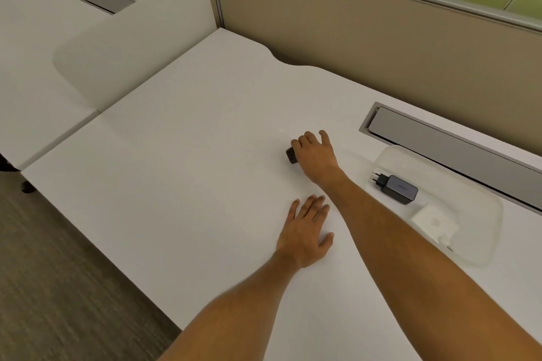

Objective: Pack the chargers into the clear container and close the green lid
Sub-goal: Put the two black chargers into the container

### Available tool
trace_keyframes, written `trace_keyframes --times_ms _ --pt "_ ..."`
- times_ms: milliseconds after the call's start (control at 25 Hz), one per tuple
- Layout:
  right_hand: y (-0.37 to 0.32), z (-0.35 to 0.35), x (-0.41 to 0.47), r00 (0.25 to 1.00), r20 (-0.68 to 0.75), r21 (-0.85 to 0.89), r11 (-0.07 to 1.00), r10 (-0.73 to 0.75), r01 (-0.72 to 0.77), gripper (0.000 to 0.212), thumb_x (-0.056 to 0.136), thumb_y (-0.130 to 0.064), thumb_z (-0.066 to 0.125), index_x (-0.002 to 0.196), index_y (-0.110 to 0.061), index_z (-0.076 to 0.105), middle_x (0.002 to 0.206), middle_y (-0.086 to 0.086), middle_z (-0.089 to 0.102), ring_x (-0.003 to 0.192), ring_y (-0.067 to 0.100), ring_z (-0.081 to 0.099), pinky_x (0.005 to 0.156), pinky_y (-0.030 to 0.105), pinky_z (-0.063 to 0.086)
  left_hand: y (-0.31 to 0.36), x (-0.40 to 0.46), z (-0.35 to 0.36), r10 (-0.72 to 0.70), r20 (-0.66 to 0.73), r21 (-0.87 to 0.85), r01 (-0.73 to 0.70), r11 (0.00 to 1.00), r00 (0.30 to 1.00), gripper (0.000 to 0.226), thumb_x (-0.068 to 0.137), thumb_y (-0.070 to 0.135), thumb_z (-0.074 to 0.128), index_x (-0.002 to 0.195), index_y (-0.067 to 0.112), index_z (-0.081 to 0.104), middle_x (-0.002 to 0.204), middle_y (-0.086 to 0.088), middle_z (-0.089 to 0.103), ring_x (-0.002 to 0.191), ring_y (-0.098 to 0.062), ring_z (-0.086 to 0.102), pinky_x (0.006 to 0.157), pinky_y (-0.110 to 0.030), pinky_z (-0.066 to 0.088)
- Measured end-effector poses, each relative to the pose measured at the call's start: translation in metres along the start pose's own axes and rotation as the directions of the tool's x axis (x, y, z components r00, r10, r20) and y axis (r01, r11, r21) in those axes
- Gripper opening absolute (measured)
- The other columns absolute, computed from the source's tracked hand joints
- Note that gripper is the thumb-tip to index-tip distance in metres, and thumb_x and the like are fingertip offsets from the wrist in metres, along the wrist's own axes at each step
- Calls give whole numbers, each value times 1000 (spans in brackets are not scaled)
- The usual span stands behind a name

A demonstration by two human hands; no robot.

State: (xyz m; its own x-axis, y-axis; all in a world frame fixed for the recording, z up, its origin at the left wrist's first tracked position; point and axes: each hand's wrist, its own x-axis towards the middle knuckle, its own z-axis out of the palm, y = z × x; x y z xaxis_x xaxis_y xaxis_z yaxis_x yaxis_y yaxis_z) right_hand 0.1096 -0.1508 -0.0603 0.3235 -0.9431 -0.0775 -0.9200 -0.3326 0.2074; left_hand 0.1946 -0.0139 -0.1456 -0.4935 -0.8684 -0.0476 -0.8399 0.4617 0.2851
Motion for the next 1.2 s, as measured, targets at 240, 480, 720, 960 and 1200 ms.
trace_keyframes --times_ms 240,480,720,960,1200 --pt "20 -45 -20 965 -258 93 995 44 -20 49 84 -10 64 130 -12 46 123 10 59 113 29 57 105 43 33 1 -1 -2 5 -4 11 -5 1000 1000 69 91 57 20 149 20 22 161 0 15 149 -17 6 121 -44 1" --pt "69 -84 -64 912 -342 116 974 224 -195 47 85 -23 66 127 -12 49 115 10 63 101 33 61 95 44 39 1 -3 -5 16 -10 10 -15 1000 1000 70 90 55 18 150 20 20 161 2 13 149 -14 3 121 -43 -1" --pt "110 -84 -118 909 -94 153 908 407 -391 37 84 -31 64 115 -12 54 106 8 66 92 32 62 84 40 42 1 -3 -5 10 -5 22 -10 1000 1000 69 90 54 20 150 20 20 161 2 14 149 -14 5 121 -42 -2" --pt "116 -56 -152 863 224 162 855 454 -492 39 78 -38 68 110 -17 59 102 8 67 87 29 60 65 32 42 0 -3 -3 15 -9 39 -14 999 1000 69 90 54 20 150 21 18 161 3 12 149 -14 5 121 -41 -4" --pt "105 -23 -141 855 378 162 884 355 -439 29 78 -30 64 104 -16 60 99 6 65 78 25 54 65 31 45 -1 -3 -1 12 -13 34 -11 999 1000 69 90 55 19 150 21 19 161 3 13 149 -14 5 121 -42 -2"
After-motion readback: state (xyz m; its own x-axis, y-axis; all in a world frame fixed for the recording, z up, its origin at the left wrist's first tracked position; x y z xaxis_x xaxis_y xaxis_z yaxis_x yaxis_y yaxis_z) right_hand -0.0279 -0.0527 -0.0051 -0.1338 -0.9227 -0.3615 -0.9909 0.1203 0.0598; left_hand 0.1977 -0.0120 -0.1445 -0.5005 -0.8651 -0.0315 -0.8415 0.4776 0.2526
